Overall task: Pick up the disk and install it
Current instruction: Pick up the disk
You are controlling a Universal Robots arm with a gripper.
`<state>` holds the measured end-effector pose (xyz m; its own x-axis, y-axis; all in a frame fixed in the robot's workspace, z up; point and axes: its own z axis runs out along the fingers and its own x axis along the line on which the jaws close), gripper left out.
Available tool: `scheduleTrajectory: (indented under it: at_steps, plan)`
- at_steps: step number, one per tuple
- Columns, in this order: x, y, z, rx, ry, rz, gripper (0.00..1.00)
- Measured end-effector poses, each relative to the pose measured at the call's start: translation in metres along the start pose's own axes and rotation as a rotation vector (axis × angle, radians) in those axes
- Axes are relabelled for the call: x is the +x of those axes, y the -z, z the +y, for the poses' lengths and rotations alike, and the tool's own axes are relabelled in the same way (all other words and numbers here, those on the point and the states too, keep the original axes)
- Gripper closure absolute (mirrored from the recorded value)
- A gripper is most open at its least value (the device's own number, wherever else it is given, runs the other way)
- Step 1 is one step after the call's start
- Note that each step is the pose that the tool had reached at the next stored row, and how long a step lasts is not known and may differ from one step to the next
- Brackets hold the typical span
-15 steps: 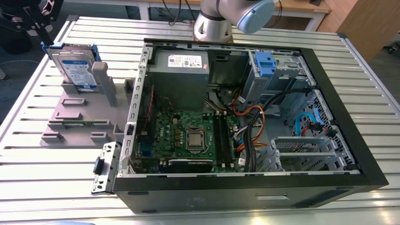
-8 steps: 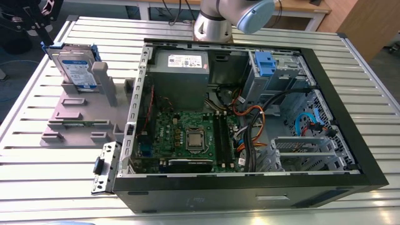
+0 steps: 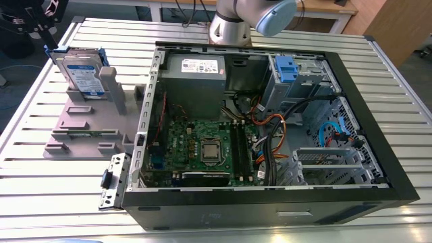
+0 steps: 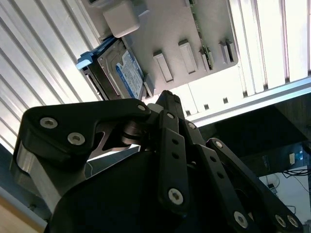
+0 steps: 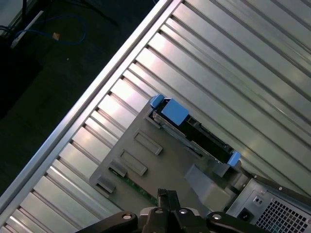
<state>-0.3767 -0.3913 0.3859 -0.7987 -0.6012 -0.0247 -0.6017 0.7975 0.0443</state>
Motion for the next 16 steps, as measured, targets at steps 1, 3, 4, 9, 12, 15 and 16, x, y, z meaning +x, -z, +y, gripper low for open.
scheduleTrajectory:
  at_steps: [1, 3, 4, 9, 12, 15, 16]
  plan:
    - [0.0, 0.0, 0.0, 0.0, 0.001, 0.0, 0.89]
    - [0.0, 0.0, 0.0, -0.0001, 0.003, 0.0001, 0.89]
    - [0.0, 0.0, 0.0, -0.0001, 0.004, 0.0001, 0.89]
    - [0.0, 0.0, 0.0, -0.0002, 0.008, 0.0004, 0.89]
    - [0.0, 0.0, 0.0, -0.0003, 0.011, 0.0005, 0.89]
    - [0.0, 0.0, 0.0, -0.0003, 0.013, 0.0006, 0.89]
    - [0.0, 0.0, 0.0, -0.0004, 0.014, 0.0007, 0.89]
